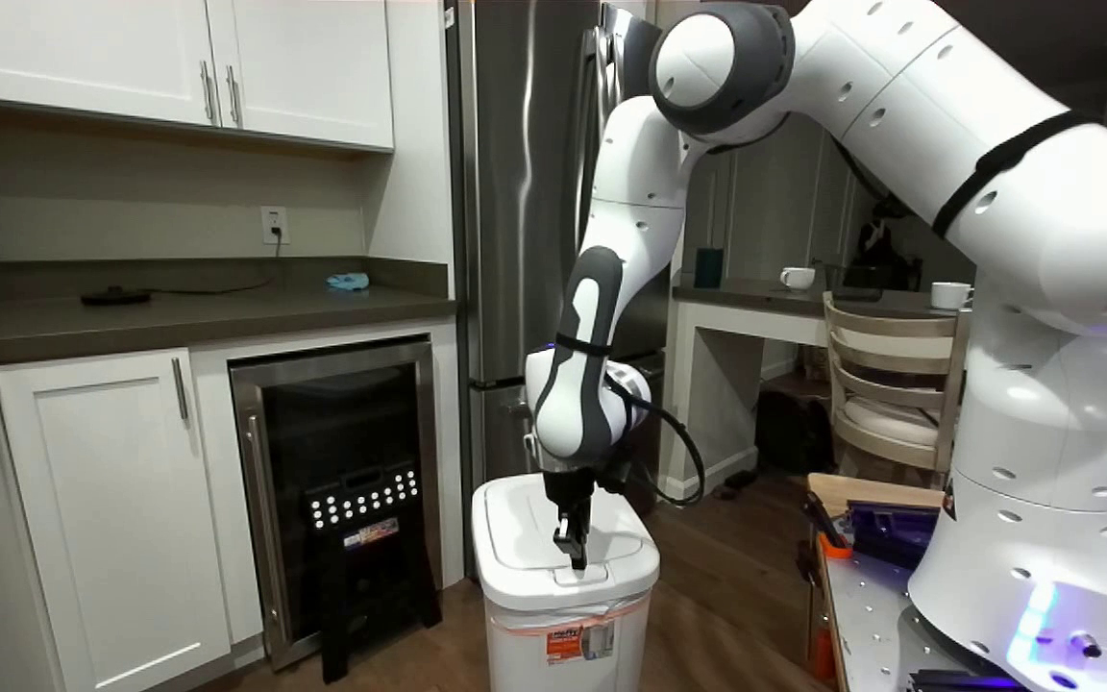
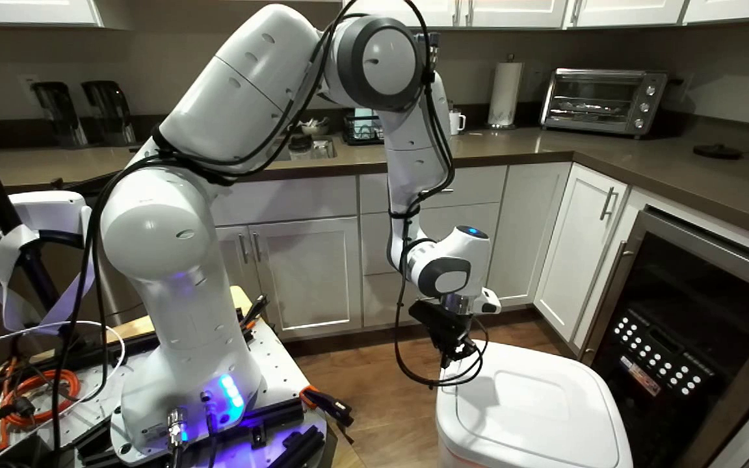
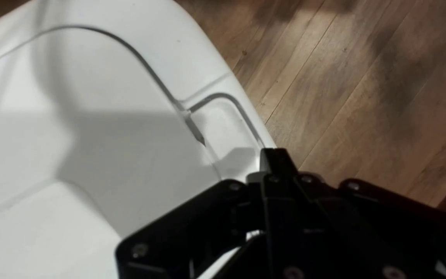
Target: Press the button to open the lid of the bin
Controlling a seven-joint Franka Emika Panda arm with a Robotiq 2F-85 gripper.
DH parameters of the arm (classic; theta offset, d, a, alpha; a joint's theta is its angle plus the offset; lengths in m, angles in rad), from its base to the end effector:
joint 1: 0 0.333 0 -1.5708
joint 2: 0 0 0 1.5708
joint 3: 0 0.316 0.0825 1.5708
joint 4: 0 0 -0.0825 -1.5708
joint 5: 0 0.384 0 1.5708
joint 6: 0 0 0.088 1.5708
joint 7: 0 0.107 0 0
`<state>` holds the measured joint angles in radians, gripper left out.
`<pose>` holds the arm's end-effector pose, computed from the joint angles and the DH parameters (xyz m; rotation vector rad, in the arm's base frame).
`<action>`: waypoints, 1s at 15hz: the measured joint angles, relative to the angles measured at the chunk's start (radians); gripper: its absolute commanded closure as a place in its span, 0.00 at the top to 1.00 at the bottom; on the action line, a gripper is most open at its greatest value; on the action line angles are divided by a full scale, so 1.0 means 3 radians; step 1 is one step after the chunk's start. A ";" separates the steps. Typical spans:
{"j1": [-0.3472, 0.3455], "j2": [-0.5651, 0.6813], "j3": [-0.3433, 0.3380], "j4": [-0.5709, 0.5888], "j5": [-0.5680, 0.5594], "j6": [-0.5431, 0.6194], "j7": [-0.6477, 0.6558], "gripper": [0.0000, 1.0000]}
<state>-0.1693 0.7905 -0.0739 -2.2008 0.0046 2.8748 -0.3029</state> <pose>0.4812 -0.1257 0.0140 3.1135 0.1153 -0.1940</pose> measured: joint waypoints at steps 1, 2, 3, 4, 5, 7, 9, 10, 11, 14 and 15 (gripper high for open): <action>0.0000 0.0026 -0.0002 0.0000 -0.0012 0.0040 0.0000 0.00; 0.0000 0.0056 -0.0005 0.0000 -0.0035 0.0100 0.0000 0.00; 0.0000 0.0091 -0.0010 0.0000 -0.0057 0.0175 0.0000 0.00; 0.0001 0.0127 -0.0015 0.0000 -0.0075 0.0255 0.0000 0.00; 0.0001 0.0168 -0.0018 0.0000 -0.0090 0.0329 0.0000 0.00; 0.0002 0.0250 -0.0022 -0.0001 -0.0132 0.0476 0.0000 0.00; 0.0025 0.0275 -0.0031 -0.0022 -0.0191 0.0570 0.0004 0.00; 0.0063 0.0267 -0.0050 -0.0038 -0.0222 0.0615 0.0005 0.00; 0.0123 0.0254 -0.0080 -0.0051 -0.0260 0.0675 0.0012 0.00; 0.0441 0.0082 -0.0215 -0.0136 -0.0337 0.0718 0.0096 0.00; 0.0588 -0.0031 -0.0278 -0.0191 -0.0345 0.0685 0.0141 0.00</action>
<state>0.0070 0.7812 -0.1574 -2.2581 -0.0988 3.0804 -0.2604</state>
